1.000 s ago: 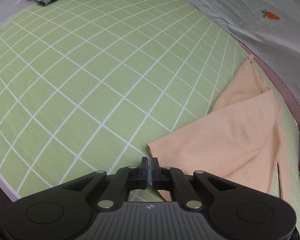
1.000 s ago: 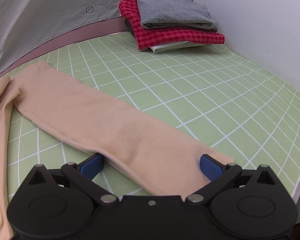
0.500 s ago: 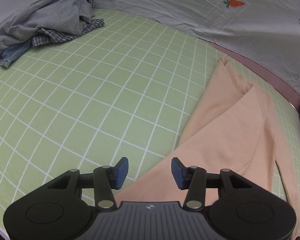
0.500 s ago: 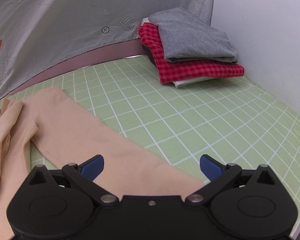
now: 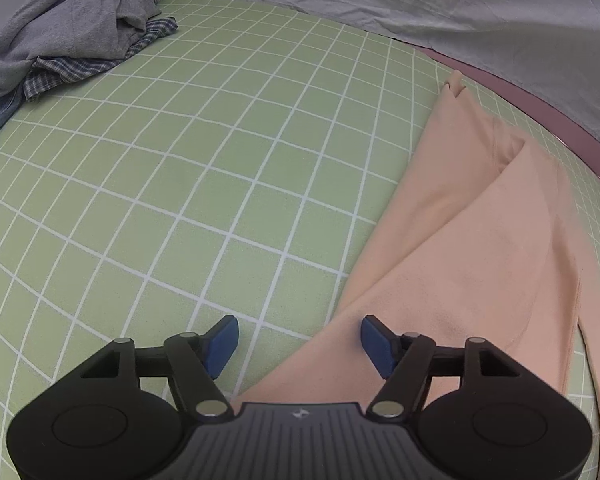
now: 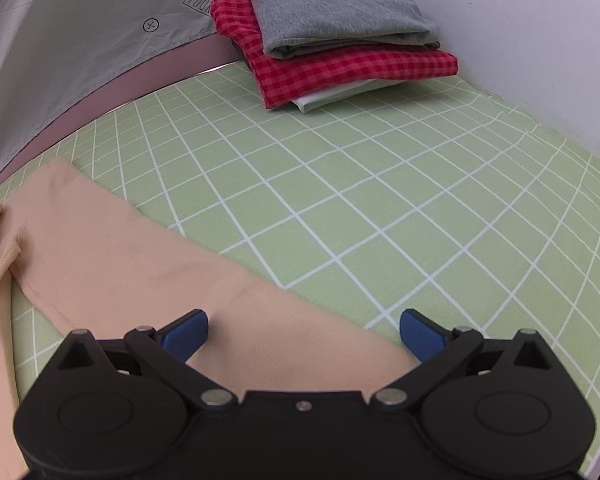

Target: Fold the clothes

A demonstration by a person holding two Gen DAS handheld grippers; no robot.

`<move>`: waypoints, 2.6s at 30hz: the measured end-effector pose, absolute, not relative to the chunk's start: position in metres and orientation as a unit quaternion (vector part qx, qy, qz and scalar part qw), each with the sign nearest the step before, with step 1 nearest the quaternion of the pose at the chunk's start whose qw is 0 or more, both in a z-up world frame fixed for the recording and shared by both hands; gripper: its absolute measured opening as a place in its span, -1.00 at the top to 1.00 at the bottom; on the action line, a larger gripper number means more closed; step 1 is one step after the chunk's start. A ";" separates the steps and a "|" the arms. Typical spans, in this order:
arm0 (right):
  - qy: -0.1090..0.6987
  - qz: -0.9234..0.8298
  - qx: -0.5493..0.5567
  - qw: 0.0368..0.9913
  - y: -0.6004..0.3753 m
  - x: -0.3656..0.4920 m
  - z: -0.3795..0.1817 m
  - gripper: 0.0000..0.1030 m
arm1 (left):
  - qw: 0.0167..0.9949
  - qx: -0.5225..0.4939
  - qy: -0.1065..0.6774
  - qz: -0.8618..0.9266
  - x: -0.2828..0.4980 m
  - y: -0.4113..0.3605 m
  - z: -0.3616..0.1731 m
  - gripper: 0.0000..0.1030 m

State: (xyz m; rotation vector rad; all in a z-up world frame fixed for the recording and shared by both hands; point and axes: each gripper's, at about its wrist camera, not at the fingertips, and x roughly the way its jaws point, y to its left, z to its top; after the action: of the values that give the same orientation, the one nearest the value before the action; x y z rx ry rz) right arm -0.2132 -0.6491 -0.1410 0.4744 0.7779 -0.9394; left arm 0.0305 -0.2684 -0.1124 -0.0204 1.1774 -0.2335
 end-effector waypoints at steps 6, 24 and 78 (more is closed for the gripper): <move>0.367 -0.432 0.219 0.794 -0.646 -0.222 -0.147 -1.00 | 0.827 -0.022 0.555 -0.093 0.023 -0.254 -0.113 -0.48; 0.374 -0.335 0.204 0.841 -0.634 -0.215 -0.134 0.79 | 0.824 0.009 0.561 -0.077 0.012 -0.253 -0.122 -0.70; 0.416 -0.327 0.177 0.830 -0.609 -0.184 -0.123 -0.75 | 0.836 0.030 0.504 -0.215 -0.003 -0.359 -0.086 -0.69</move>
State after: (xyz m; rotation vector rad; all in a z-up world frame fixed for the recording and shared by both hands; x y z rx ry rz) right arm -0.1839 -0.6088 -0.1232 0.3747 0.8819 -0.6947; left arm -0.0027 -0.3586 -0.0864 0.0641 1.0681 -0.4552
